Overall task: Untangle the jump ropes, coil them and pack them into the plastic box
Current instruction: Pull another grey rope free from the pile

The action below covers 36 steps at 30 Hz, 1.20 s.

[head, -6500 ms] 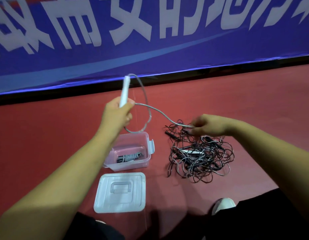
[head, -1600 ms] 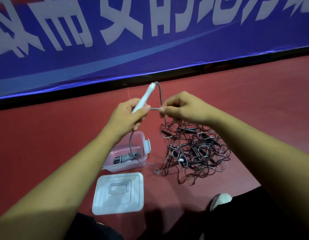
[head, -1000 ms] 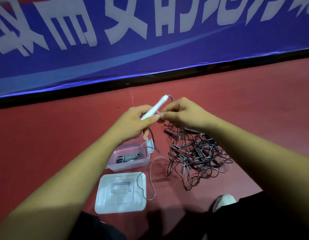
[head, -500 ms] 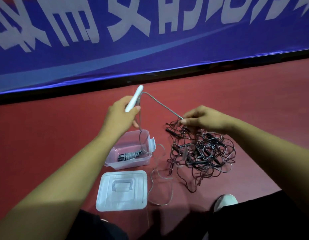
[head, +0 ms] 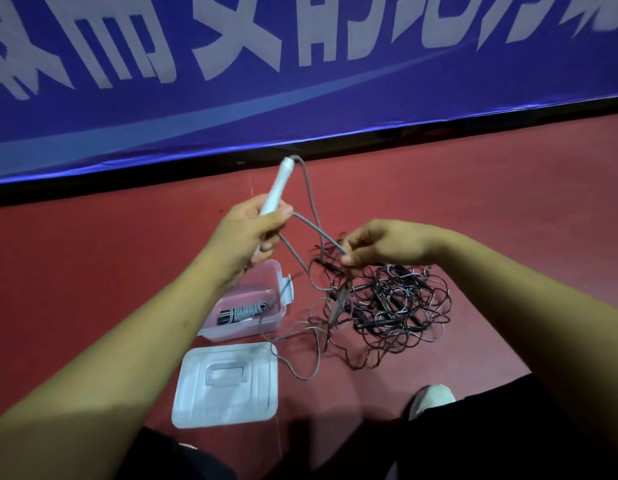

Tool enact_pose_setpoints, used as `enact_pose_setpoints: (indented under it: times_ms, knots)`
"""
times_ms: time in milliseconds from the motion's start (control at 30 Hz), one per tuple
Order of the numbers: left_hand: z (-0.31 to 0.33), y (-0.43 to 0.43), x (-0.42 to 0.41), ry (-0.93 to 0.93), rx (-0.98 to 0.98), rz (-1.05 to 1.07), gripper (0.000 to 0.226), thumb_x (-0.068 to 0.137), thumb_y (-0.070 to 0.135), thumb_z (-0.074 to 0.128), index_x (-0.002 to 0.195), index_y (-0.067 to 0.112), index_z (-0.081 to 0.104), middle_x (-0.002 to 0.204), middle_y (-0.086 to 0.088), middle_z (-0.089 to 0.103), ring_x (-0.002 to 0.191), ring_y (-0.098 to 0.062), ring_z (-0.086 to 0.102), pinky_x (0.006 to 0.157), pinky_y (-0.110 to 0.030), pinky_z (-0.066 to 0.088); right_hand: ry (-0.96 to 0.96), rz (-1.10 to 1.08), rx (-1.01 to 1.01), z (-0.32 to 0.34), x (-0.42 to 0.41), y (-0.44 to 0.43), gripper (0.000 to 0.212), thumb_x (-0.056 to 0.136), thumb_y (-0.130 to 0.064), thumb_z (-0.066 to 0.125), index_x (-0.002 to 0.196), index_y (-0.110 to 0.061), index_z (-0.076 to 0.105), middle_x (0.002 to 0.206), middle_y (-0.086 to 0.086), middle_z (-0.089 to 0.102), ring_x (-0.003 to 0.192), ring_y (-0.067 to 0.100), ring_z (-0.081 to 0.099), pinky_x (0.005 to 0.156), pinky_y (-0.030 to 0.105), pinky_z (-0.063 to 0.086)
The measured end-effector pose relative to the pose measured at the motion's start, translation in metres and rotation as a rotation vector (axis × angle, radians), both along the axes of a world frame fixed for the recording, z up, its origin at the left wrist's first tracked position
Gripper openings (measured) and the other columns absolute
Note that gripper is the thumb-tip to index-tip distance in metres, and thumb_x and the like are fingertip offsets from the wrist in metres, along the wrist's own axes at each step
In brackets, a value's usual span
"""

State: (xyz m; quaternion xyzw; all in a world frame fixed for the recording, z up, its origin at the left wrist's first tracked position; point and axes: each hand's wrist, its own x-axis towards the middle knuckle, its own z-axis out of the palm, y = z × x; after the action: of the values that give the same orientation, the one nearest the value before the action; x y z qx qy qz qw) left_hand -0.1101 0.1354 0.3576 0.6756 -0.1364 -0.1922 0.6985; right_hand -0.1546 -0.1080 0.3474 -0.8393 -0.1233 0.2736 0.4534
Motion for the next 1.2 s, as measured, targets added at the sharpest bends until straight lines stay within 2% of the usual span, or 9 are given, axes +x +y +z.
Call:
enact_pose_setpoints:
  times_ms: [100,333,500,567,667,733,867,1033,1200]
  knots:
    - [0.000,0.003,0.003,0.079,-0.102,0.084,0.016,0.097,0.007,0.053,0.083,0.014,0.049,0.062,0.003,0.039,0.043,-0.008,0.030,0.032,-0.015,0.020,0.116,-0.071,0.063,-0.023,0.004,-0.014,0.010,0.096,-0.002,0.056,0.100,0.001,0.064,0.093,0.010,0.063,0.085,0.012,0.057,0.076,0.013,0.047]
    - [-0.002,0.000,0.009,0.153,-0.231,0.174,0.013,0.099,0.008,0.051,0.088,0.014,0.048,0.066,0.000,0.039,0.045,-0.009,0.031,0.032,-0.017,0.022,0.005,-0.043,-0.166,-0.027,0.010,-0.023,0.016,0.099,-0.017,0.057,0.098,-0.007,0.069,0.087,-0.003,0.064,0.075,0.001,0.053,0.072,0.013,0.040]
    - [-0.002,0.003,0.015,0.291,-0.423,0.208,0.016,0.099,0.011,0.047,0.085,0.017,0.047,0.063,0.002,0.044,0.044,-0.008,0.033,0.034,-0.016,0.020,-0.004,-0.025,-0.255,-0.027,0.010,-0.022,0.015,0.098,-0.017,0.058,0.101,-0.008,0.070,0.093,0.005,0.068,0.083,0.008,0.056,0.076,0.021,0.042]
    - [-0.007,0.002,0.016,0.181,-0.217,0.247,0.009,0.099,0.012,0.052,0.091,0.015,0.055,0.070,-0.001,0.052,0.042,-0.008,0.038,0.032,-0.017,0.024,-0.138,-0.102,-0.293,-0.024,0.011,-0.022,0.018,0.098,-0.020,0.058,0.094,-0.009,0.072,0.091,0.015,0.071,0.077,0.013,0.057,0.074,0.028,0.045]
    - [-0.019,0.004,0.020,-0.305,0.476,0.367,0.023,0.094,0.013,0.062,0.117,0.013,0.067,0.090,-0.007,0.058,0.042,-0.007,0.049,0.040,-0.012,0.034,-0.192,-0.307,-0.024,-0.013,0.012,-0.017,0.017,0.100,-0.016,0.055,0.098,-0.008,0.071,0.076,0.017,0.062,0.070,0.023,0.058,0.070,0.038,0.053]
    - [-0.021,0.004,0.020,-0.448,0.552,0.412,0.036,0.093,0.010,0.063,0.129,0.015,0.063,0.110,-0.006,0.056,0.055,-0.009,0.056,0.051,-0.007,0.041,-0.247,-0.351,0.064,-0.001,0.010,-0.008,0.019,0.100,-0.016,0.054,0.101,-0.006,0.071,0.066,0.006,0.050,0.060,0.020,0.047,0.057,0.032,0.044]
    - [-0.014,-0.005,0.006,-0.420,0.374,0.183,0.033,0.095,0.013,0.063,0.127,0.019,0.064,0.102,-0.006,0.067,0.053,-0.007,0.055,0.046,-0.012,0.038,-0.270,-0.250,0.150,0.014,0.001,0.014,0.020,0.099,-0.014,0.056,0.093,-0.008,0.074,0.057,0.001,0.038,0.053,0.017,0.029,0.050,0.029,0.023]
    - [-0.014,-0.016,-0.014,0.026,0.163,-0.245,0.006,0.097,0.013,0.056,0.098,0.014,0.062,0.062,0.002,0.057,0.046,-0.013,0.045,0.031,-0.016,0.024,-0.122,-0.296,0.457,0.016,-0.001,0.019,0.019,0.097,-0.002,0.052,0.095,0.009,0.067,0.055,0.004,0.036,0.051,0.015,0.027,0.048,0.026,0.023]
    - [0.000,-0.007,-0.001,0.200,-0.222,-0.035,0.019,0.098,0.012,0.047,0.080,0.012,0.046,0.056,0.004,0.034,0.043,-0.007,0.030,0.029,-0.015,0.017,0.002,-0.011,-0.114,-0.010,-0.003,-0.009,0.021,0.097,-0.013,0.060,0.076,-0.015,0.065,0.072,0.006,0.063,0.067,0.015,0.054,0.067,0.022,0.044]
